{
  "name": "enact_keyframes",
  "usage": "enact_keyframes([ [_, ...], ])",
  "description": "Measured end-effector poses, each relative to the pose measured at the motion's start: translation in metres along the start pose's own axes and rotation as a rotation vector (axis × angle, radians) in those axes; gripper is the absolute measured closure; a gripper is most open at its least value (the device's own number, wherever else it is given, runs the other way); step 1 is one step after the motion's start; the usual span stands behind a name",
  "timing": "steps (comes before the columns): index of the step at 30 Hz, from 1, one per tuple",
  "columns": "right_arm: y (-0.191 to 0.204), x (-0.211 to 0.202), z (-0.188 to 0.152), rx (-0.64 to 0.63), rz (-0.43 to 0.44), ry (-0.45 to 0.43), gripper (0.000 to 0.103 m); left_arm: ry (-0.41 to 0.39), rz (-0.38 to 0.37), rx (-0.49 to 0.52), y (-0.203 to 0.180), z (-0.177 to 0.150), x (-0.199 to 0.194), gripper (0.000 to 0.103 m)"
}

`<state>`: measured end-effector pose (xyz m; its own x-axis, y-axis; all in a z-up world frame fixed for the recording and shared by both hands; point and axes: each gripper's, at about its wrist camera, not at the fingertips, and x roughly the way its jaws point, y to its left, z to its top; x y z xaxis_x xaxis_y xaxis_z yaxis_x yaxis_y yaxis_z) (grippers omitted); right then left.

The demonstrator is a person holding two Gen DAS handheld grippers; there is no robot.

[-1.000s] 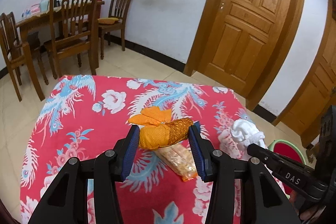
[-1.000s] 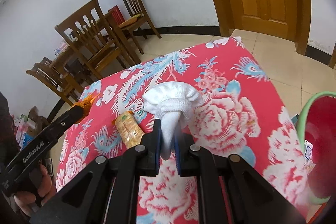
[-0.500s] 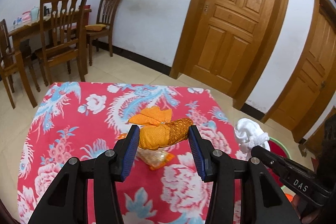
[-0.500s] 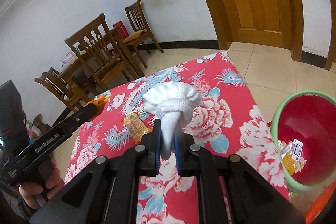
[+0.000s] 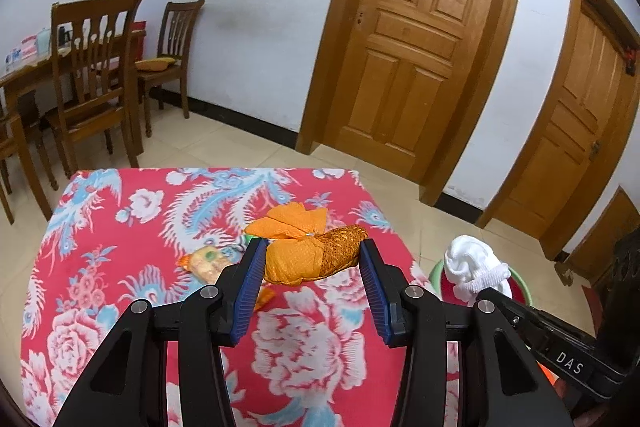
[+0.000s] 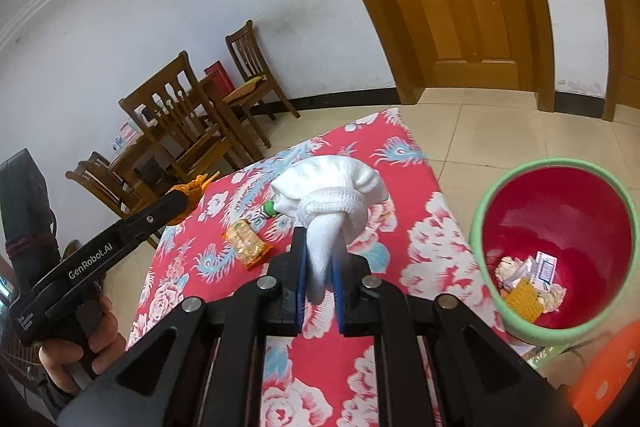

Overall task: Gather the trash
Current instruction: 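Carry the orange wrapper and white cloth toward the red bucket, then open both tools to drop the wrapper and cloth into the bucket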

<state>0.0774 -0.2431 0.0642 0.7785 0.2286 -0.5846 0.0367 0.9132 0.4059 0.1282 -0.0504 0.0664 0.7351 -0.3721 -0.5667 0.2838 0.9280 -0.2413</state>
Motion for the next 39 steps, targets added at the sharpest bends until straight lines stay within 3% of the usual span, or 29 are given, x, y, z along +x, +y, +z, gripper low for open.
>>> enact_keyframes([
  [13,-0.044,-0.025,-0.004,0.073,-0.060,-0.034,0.089,0.021,-0.033,0.030,-0.038,-0.008,0.009,0.054],
  [39,-0.126,-0.051,-0.017,0.217,-0.165,-0.055,0.089,0.117,-0.170,0.153,-0.134,-0.030,0.052,0.054],
])
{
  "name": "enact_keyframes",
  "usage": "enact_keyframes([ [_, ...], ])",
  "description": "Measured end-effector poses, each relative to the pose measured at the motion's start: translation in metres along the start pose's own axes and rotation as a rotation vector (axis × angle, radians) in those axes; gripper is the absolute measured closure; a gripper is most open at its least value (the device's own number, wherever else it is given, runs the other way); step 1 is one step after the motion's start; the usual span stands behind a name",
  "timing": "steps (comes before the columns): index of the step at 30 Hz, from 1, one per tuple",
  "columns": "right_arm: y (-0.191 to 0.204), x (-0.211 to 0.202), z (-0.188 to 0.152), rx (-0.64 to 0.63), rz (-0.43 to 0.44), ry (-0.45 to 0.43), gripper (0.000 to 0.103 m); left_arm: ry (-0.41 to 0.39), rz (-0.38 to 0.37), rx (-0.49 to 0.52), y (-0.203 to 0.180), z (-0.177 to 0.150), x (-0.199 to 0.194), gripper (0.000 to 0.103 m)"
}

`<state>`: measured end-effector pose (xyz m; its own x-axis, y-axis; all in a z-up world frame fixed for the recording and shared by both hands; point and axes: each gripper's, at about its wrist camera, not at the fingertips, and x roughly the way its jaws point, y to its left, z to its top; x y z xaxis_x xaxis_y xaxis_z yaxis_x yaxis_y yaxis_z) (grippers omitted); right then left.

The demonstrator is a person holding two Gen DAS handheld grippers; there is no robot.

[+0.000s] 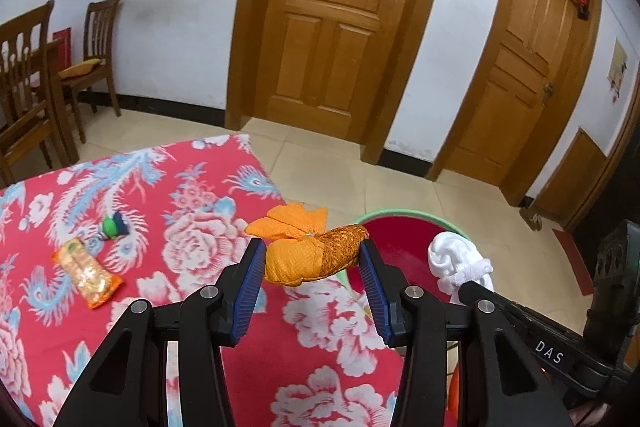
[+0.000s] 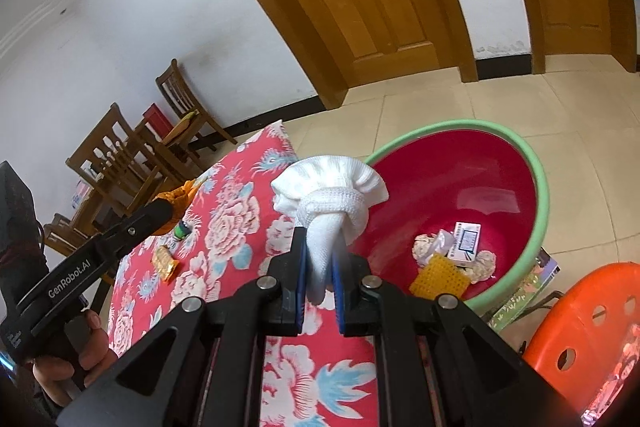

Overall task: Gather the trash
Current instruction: 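Open both tools to drop the wrapper and cloth into the bucket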

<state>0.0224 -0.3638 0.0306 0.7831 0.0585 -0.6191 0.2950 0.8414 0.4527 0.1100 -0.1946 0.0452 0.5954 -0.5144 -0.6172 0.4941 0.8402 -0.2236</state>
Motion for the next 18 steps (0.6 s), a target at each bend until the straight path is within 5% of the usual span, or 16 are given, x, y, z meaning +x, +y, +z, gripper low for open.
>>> enact_keyframes([
  [18,-0.039,0.003,0.000,0.089,-0.048,0.007,0.089,0.067,-0.065,0.107,-0.046,-0.014,0.045,0.054],
])
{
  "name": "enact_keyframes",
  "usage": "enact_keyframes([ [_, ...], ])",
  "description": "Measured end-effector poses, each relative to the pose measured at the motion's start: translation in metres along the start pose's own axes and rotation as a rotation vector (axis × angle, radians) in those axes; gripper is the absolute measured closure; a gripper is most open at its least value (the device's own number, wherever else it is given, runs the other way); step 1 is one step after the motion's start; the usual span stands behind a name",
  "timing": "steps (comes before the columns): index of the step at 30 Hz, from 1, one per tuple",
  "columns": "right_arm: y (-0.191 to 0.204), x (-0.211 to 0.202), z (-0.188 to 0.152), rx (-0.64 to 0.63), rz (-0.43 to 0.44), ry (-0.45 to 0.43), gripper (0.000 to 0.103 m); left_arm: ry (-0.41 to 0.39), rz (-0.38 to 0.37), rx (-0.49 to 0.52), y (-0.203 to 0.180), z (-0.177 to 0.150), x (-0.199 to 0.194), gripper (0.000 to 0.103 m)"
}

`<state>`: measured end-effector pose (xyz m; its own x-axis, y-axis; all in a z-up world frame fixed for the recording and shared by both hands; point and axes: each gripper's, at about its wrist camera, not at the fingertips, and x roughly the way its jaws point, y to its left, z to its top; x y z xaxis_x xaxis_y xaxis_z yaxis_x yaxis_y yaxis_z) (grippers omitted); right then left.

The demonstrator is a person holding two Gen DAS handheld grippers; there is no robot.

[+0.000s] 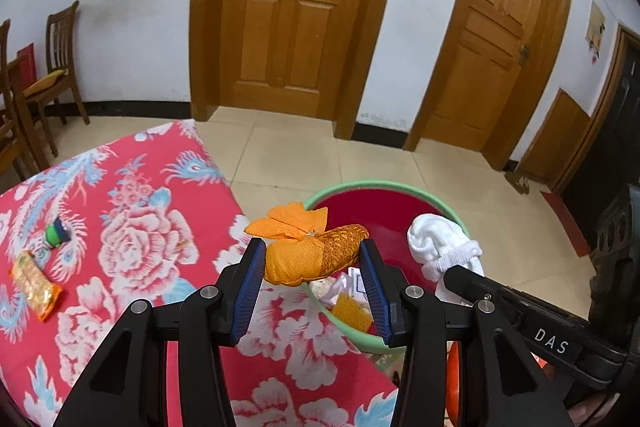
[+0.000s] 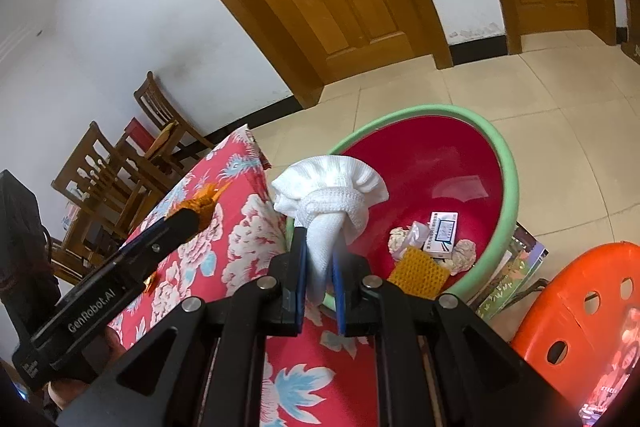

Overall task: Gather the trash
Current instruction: 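Open both tools to drop the wrapper and cloth into the bucket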

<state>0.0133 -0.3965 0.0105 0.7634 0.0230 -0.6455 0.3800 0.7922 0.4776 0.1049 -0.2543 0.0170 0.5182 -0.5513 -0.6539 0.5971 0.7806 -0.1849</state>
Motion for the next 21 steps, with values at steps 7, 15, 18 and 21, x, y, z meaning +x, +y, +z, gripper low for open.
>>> enact_keyframes([
  [7,-0.017,0.005,0.001,0.035,-0.023,0.008,0.089,0.043,-0.015,0.038,-0.014,-0.006,0.023,0.054],
  [15,-0.033,0.012,-0.001,0.073,-0.052,0.023,0.088,0.080,-0.020,0.061,-0.024,-0.009,0.043,0.053],
  [18,-0.038,0.015,-0.001,0.084,-0.059,0.028,0.088,0.088,-0.021,0.071,-0.027,-0.010,0.050,0.052],
  [21,-0.041,0.016,0.000,0.090,-0.066,0.033,0.086,0.101,-0.018,0.071,-0.030,-0.011,0.055,0.048],
])
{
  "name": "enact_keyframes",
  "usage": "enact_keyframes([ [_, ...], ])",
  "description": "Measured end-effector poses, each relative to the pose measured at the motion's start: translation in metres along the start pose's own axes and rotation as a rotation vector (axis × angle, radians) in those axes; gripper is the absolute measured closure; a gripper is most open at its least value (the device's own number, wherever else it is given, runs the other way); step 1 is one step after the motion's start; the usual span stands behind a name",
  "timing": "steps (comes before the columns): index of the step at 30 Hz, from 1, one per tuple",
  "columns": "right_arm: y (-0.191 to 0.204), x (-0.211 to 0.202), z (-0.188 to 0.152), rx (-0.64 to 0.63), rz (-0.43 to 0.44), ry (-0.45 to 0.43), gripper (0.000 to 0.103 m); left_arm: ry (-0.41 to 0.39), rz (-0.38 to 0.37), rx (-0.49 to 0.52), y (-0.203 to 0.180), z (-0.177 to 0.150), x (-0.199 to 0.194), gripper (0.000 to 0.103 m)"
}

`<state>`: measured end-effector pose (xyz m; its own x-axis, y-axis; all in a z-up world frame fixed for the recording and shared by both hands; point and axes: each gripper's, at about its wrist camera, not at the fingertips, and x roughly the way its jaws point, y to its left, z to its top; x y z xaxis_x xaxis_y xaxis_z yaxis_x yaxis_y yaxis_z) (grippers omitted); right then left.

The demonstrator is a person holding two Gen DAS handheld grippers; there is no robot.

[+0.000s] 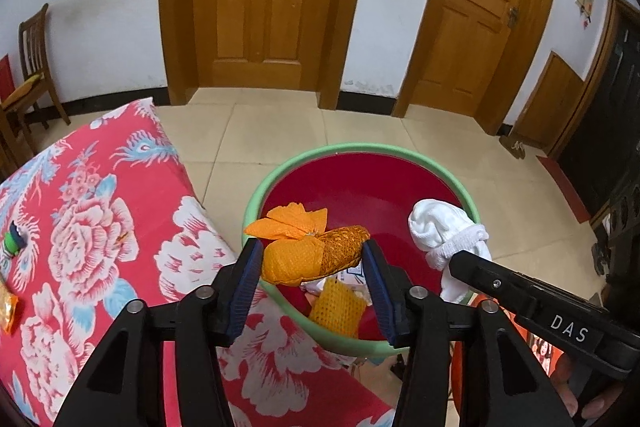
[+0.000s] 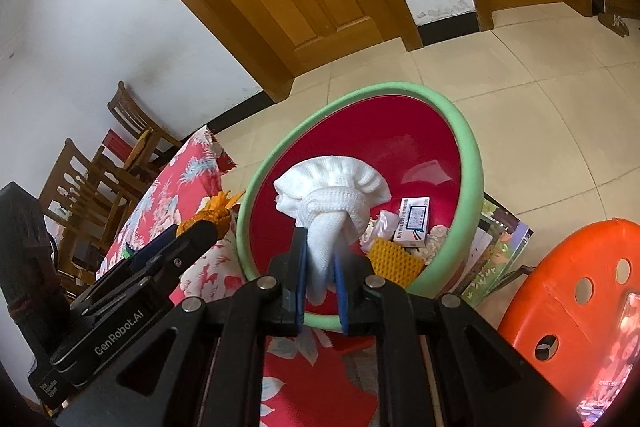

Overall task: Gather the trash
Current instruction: 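Open both tools to drop the wrapper and cloth into the bucket, then move both open tools back over the table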

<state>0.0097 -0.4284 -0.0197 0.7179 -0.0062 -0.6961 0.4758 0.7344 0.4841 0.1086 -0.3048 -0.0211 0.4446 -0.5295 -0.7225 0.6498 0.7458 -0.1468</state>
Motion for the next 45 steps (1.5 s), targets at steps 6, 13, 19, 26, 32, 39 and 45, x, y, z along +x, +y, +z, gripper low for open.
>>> enact_keyframes([
  [6,-0.003,0.003,0.001,0.007,-0.006,0.007,0.085,0.022,0.010,-0.008,0.001,-0.001,0.006,0.041],
  [13,0.001,0.001,0.002,-0.010,-0.016,-0.009,0.070,0.023,0.013,-0.022,0.007,-0.001,0.002,0.041],
  [19,0.006,-0.002,0.002,-0.023,-0.013,-0.014,0.070,0.023,0.022,-0.035,0.013,-0.002,-0.007,0.041],
  [26,0.015,-0.003,-0.001,-0.047,-0.017,-0.015,0.061,0.027,0.078,-0.083,0.033,-0.004,-0.022,0.039],
  [32,0.025,-0.004,-0.004,-0.063,-0.019,-0.008,0.051,0.015,0.140,-0.147,0.060,-0.010,-0.038,0.036],
  [39,0.035,-0.004,-0.007,-0.077,-0.021,-0.005,0.042,-0.013,0.223,-0.218,0.097,-0.014,-0.058,0.036],
  [45,0.042,-0.002,-0.009,-0.085,-0.022,0.001,0.036,-0.032,0.281,-0.279,0.130,-0.019,-0.073,0.036],
])
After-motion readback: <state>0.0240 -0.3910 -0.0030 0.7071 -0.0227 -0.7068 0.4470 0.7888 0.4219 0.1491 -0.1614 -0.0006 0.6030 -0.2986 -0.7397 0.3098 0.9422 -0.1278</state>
